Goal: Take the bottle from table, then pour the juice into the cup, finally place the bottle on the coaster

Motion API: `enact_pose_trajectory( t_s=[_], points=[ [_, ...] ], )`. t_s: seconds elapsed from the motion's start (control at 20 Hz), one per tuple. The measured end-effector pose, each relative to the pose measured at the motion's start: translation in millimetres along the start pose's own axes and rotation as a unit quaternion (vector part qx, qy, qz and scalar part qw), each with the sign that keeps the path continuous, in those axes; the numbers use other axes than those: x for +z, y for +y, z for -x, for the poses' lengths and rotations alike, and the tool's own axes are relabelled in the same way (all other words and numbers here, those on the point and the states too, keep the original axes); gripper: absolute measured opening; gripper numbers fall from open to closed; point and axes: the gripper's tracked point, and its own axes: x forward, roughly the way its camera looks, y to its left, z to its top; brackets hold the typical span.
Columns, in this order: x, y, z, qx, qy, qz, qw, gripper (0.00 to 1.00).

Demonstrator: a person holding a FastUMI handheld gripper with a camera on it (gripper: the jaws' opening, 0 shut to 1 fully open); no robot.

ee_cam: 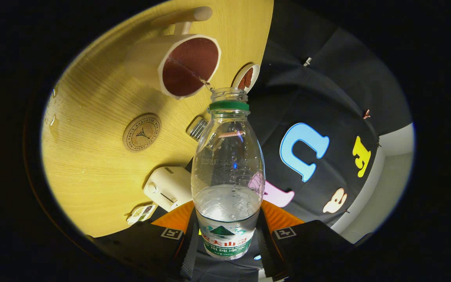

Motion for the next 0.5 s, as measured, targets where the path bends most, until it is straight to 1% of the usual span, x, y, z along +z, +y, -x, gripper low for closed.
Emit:
enact_pose_trajectory(
  t_s=[0.5],
  points=[
    [-0.9, -2.9, 4.9, -0.003, -0.004, 0.010, 1.000, 0.69]
  ],
)
